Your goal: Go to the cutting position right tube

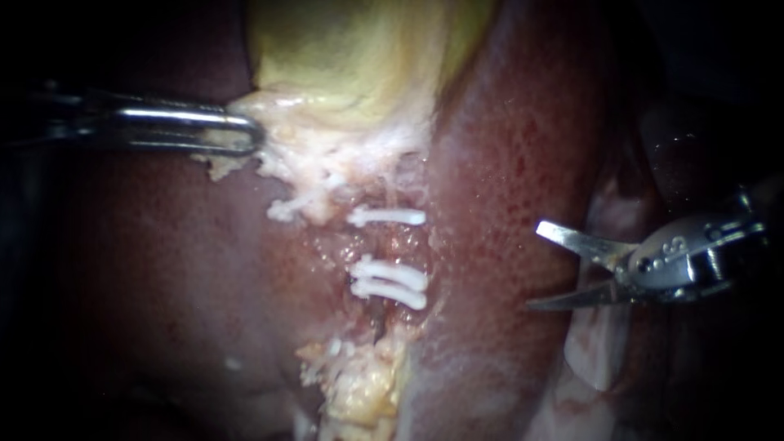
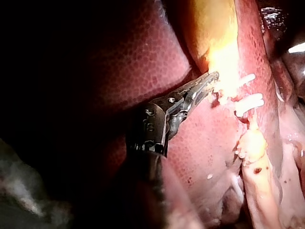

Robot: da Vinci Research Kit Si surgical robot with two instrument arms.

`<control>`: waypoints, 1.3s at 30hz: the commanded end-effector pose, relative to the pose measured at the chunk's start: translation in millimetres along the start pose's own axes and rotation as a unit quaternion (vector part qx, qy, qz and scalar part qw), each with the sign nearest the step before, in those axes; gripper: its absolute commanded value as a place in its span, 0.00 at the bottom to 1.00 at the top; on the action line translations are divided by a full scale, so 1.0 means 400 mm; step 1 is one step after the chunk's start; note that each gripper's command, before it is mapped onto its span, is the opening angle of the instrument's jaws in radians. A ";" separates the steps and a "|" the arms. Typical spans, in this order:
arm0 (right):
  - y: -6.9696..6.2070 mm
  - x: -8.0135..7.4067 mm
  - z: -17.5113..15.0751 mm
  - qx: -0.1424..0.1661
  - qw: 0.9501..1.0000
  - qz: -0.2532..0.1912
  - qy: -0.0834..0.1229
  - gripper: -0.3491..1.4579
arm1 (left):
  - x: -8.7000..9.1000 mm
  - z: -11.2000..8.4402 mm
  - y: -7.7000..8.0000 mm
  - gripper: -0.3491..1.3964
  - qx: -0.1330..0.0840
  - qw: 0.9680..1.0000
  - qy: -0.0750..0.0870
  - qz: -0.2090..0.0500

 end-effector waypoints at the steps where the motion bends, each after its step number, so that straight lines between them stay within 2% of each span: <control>1: -0.0003 0.0002 0.0004 0.002 1.000 0.000 0.001 0.99 | 0.0000 -0.0001 0.0004 0.00 0.000 1.000 0.001 0.001; 9: -0.0010 0.0003 0.0064 0.039 0.999 0.008 0.024 0.99 | 0.0000 0.0001 0.0009 0.00 0.001 1.000 0.001 0.000; 15: 0.0005 -0.0041 0.0169 0.089 0.993 0.055 0.048 0.99 | 0.0001 0.0000 0.0016 0.00 0.002 1.000 0.001 0.003; 22: 0.0036 -0.0091 0.0278 0.160 0.979 0.113 0.054 0.98 | 0.0001 0.0000 0.0020 0.00 0.002 1.000 0.002 0.003; 27: 0.0039 -0.0115 0.0340 0.209 0.967 0.133 0.056 0.97 | 0.0001 0.0001 0.0020 0.00 0.002 1.000 0.002 0.003; 29: 0.0038 -0.0117 0.0358 0.228 0.961 0.143 0.057 0.97 | 0.0001 0.0002 0.0020 0.00 0.002 1.000 0.002 0.003; 37: 0.0026 -0.0096 0.0419 0.282 0.944 0.155 0.074 0.95 | 0.0000 0.0003 0.0021 0.00 0.002 1.000 0.002 0.003; 39: 0.0024 -0.0090 0.0433 0.285 0.943 0.156 0.076 0.95 | 0.0000 0.0004 0.0021 0.00 0.002 1.000 0.002 0.003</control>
